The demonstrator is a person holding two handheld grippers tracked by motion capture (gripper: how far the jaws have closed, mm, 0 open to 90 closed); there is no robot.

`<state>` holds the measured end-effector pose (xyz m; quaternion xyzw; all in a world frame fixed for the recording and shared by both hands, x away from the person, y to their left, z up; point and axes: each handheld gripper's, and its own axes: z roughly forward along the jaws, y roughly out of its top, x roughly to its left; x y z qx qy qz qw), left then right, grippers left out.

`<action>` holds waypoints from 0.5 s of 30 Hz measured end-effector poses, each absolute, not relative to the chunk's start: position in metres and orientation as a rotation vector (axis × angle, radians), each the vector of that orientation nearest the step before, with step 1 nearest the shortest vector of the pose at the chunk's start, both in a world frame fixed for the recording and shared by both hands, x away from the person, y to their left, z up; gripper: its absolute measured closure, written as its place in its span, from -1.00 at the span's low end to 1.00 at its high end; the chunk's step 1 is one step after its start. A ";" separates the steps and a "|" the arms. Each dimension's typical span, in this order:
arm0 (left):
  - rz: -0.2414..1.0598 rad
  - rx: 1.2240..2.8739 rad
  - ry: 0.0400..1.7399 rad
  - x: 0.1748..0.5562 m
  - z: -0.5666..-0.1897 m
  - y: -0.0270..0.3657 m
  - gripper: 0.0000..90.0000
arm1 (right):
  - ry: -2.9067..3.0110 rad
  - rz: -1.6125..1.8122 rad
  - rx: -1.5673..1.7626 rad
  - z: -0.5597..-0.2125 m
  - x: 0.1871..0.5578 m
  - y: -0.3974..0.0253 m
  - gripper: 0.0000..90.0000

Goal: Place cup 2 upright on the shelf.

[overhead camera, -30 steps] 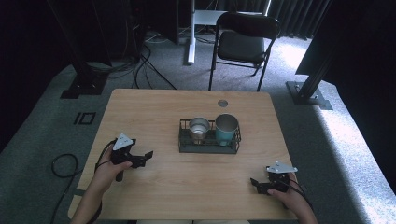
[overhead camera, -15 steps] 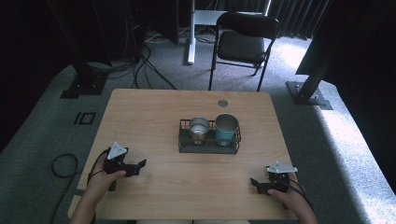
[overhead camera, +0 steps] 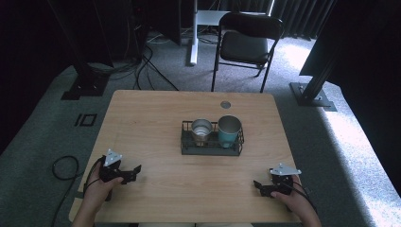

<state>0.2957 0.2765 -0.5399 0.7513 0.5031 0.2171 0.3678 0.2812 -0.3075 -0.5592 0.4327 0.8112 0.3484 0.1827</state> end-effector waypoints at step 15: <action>0.591 1.911 1.488 0.291 -0.553 0.295 -0.91 | 2.289 0.983 1.222 -0.559 0.281 -0.307 -0.76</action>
